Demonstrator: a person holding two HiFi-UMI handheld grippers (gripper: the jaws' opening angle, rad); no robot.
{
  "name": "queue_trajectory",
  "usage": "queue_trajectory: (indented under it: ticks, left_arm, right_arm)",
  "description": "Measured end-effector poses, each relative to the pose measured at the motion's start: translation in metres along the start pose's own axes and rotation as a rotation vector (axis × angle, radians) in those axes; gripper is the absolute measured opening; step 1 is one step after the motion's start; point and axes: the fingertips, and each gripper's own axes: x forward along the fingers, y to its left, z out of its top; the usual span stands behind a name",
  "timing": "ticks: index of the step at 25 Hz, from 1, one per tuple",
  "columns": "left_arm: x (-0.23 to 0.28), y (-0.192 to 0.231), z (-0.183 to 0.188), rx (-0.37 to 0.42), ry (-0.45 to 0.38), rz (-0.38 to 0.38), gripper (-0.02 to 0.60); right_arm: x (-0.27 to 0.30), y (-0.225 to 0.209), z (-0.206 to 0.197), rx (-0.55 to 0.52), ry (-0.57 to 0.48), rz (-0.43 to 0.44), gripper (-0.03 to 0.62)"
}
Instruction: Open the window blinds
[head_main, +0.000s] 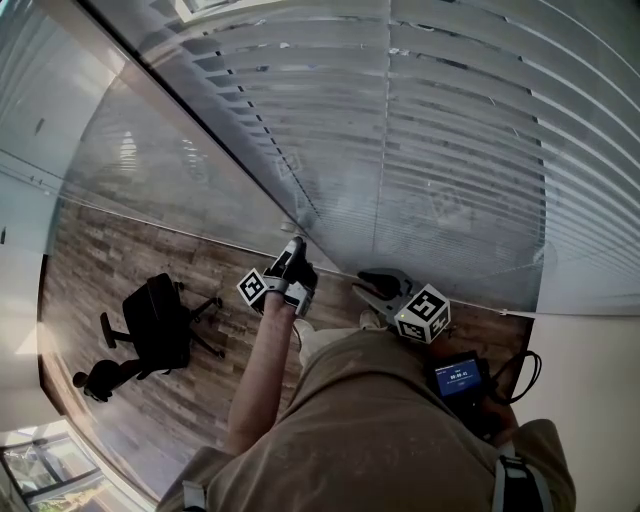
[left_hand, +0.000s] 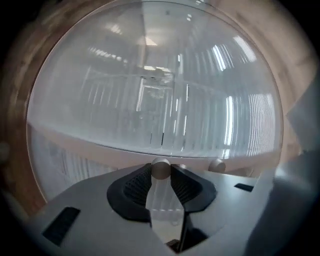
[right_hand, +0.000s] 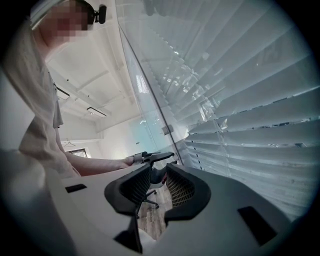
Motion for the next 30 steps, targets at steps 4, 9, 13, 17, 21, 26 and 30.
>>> queue_trajectory:
  ticks: [4, 9, 13, 17, 21, 26, 30]
  left_arm:
    - [0.000, 0.004, 0.002, -0.198, -0.031, -0.079, 0.133]
    - [0.001, 0.001, 0.002, -0.147, -0.018, -0.059, 0.133]
    - [0.002, -0.002, 0.000, -0.020, 0.011, -0.005, 0.133]
    - [0.001, 0.002, 0.001, -0.179, -0.016, -0.062, 0.133]
    - [-0.001, 0.009, 0.002, -0.405, -0.053, -0.178, 0.133]
    - [0.001, 0.004, 0.001, -0.323, -0.047, -0.172, 0.133]
    - [-0.002, -0.013, 0.001, 0.204, 0.020, 0.011, 0.154]
  right_arm:
    - [0.001, 0.001, 0.001, 0.000, 0.002, 0.003, 0.103]
    - [0.001, 0.002, -0.001, -0.004, 0.006, 0.007, 0.103]
    - [0.001, 0.002, -0.001, -0.008, 0.006, 0.007, 0.103]
    - [0.001, 0.002, 0.000, -0.009, 0.006, 0.007, 0.103]
    - [0.001, 0.002, 0.000, -0.008, 0.007, 0.010, 0.103]
    - [0.003, 0.005, 0.001, -0.008, 0.016, 0.019, 0.103]
    - [0.003, 0.005, 0.000, -0.002, 0.021, 0.014, 0.103]
